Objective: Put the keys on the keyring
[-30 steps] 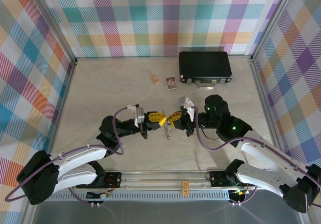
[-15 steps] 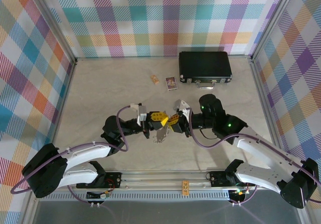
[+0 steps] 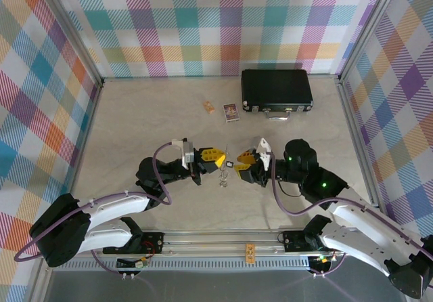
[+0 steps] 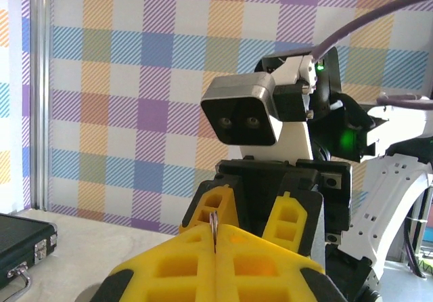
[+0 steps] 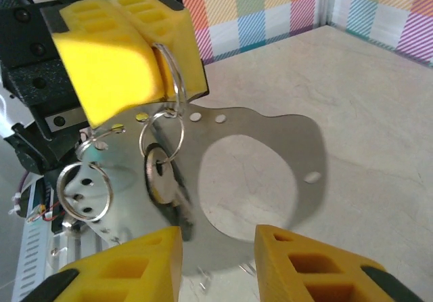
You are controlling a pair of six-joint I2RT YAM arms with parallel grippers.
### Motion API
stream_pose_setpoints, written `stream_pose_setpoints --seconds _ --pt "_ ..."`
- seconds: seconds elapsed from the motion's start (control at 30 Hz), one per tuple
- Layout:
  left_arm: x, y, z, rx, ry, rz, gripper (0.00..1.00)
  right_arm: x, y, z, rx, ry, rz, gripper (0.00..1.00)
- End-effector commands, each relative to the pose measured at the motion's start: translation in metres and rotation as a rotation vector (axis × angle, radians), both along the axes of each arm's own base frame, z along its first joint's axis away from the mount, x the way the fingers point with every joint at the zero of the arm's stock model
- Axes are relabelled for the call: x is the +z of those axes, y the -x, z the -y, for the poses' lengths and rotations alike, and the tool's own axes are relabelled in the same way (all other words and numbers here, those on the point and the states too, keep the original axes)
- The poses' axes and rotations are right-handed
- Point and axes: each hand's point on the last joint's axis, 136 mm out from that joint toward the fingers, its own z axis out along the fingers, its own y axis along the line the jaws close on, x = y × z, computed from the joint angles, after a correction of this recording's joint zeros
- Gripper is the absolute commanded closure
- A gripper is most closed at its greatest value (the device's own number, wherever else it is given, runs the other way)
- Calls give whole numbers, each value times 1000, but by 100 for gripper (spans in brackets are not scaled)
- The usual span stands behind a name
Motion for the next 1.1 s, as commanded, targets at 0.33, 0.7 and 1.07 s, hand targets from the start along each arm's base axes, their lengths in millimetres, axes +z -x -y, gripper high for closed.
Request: stream_pose_setpoints --seconds 0.33,0.7,1.07 --pt "21 -2 -1 5 62 43 100 57 -1 -17 93 -224 46 67" --pt "22 -1 3 -24 60 37 100 58 3 -19 172 -223 2 73" --pt "26 3 2 -44 64 46 100 47 -4 -19 175 -203 -44 73"
